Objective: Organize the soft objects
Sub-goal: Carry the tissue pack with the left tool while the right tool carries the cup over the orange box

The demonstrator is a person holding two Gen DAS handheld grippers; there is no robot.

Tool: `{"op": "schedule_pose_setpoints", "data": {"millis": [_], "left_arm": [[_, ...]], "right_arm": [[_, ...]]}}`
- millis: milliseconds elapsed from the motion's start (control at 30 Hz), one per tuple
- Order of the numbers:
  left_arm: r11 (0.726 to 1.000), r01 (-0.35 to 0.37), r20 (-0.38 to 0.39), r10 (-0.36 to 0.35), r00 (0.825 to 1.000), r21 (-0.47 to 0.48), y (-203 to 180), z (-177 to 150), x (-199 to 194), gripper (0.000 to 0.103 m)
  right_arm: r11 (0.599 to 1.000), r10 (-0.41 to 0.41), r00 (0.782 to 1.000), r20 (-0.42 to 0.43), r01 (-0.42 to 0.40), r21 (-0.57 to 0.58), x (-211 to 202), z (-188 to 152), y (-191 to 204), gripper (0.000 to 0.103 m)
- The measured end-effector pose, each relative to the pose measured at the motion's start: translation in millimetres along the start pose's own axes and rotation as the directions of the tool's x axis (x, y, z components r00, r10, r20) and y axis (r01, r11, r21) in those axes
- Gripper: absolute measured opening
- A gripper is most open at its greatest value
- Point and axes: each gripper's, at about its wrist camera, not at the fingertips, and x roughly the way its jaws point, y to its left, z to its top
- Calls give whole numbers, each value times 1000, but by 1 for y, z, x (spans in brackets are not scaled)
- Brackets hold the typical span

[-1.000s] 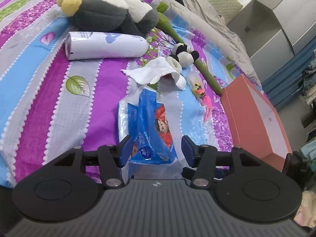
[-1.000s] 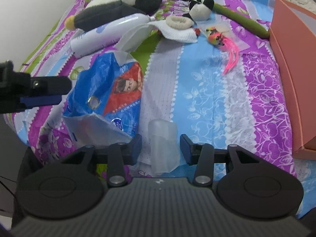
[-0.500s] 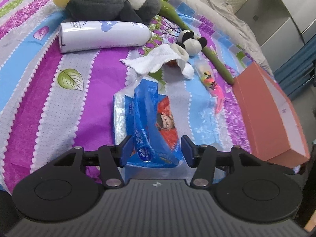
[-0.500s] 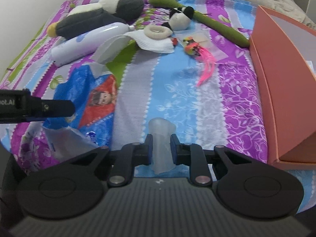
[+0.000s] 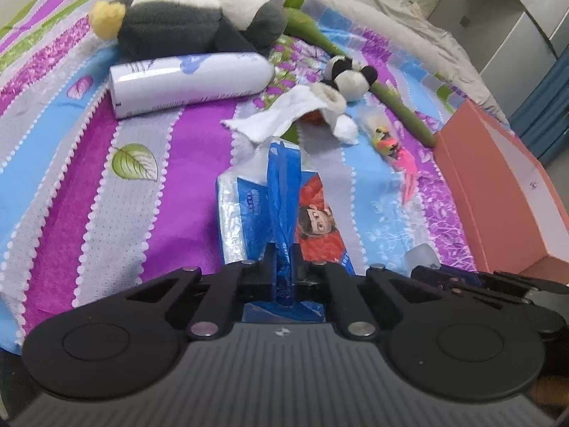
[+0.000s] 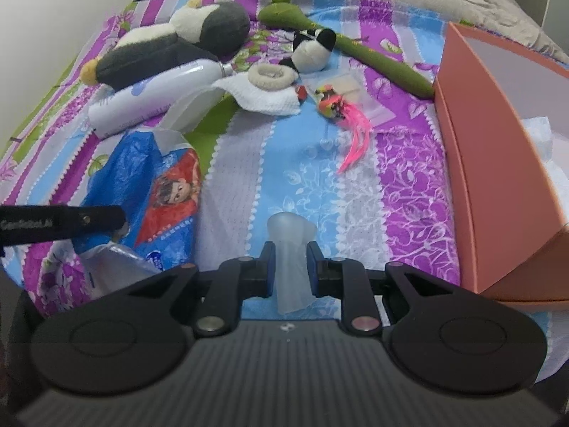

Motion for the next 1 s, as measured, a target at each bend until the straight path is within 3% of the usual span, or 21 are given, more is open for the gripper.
{"op": "schedule_pose_setpoints", "data": {"millis": [400,1000], "left_arm": [[999,45,64,-45,997,0,-15,1,-60,7],[984,138,110,-151,982,114,-93,-10,-123,7]], "right_arm": [[1000,17,997,74,-18,5,-55,7,5,22],[998,55,973,225,-61,20,-149,-2,-20,23]]}}
